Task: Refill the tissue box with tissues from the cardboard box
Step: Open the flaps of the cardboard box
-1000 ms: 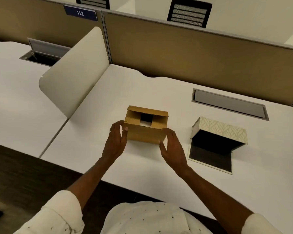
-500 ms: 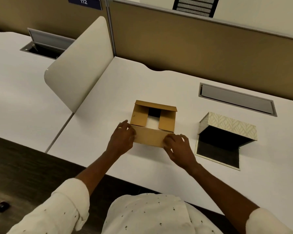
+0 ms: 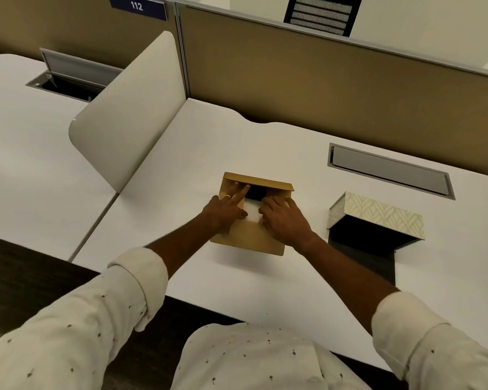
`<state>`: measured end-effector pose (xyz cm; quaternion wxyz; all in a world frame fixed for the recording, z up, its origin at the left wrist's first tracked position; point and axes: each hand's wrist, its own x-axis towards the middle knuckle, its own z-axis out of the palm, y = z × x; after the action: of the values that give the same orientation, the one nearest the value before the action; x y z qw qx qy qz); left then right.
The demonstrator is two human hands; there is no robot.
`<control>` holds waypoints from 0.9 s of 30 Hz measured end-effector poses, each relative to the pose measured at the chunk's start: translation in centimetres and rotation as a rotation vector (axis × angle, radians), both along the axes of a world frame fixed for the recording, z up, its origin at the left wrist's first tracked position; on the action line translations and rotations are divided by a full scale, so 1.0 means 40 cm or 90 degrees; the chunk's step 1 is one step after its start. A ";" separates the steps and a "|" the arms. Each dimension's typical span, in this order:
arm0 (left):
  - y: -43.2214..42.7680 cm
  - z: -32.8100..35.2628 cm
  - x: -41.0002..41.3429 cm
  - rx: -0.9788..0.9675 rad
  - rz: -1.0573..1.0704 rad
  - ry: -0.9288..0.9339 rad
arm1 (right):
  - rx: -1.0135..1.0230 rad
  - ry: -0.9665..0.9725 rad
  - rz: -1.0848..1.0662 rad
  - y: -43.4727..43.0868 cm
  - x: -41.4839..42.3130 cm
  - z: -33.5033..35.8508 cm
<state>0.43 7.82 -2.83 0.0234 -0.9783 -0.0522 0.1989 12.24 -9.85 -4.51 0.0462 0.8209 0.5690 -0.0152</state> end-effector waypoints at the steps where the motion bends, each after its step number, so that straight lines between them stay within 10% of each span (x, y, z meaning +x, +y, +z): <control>1: -0.002 0.007 0.004 0.014 0.000 -0.005 | 0.006 -0.007 0.005 0.003 0.005 0.003; 22: 0.027 -0.026 -0.082 0.152 0.165 -0.127 | 0.095 -0.111 -0.230 -0.147 0.106 0.028; 27: 0.036 -0.054 -0.086 0.032 0.238 -0.107 | 0.055 -0.041 -0.247 -0.153 0.089 0.000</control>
<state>-3.00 9.27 -4.98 0.0058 -0.9640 -0.2394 0.1158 15.80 -15.97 -4.50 0.0256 0.9165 0.3982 0.0271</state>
